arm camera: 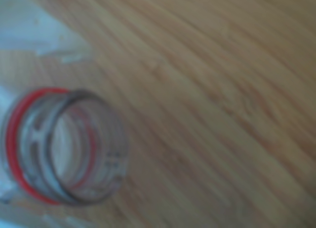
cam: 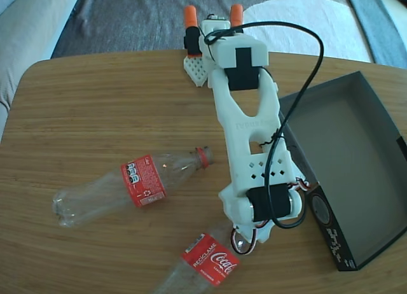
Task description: Grasp the bottles and put them in the box.
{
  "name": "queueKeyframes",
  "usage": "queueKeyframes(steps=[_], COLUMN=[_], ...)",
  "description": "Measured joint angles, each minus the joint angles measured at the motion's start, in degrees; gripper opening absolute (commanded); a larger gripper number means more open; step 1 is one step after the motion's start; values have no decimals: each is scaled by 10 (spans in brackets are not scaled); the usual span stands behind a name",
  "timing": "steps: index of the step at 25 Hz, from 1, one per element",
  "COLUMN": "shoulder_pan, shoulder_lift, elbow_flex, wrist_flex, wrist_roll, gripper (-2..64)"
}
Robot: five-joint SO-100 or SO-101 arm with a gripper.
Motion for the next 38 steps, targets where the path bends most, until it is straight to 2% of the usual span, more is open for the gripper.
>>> queueKeyframes(steps=[4,6,14,29,38], shoulder_pan=[-3,-3,2,23,32], shoulder_lift=[0,0,0,0,79], elbow_flex=[0,0,0,-20,-21], wrist_flex=[0,0,0,-1,18], wrist_roll=[0,0,1,6,6], gripper=[408,378,1,0,0])
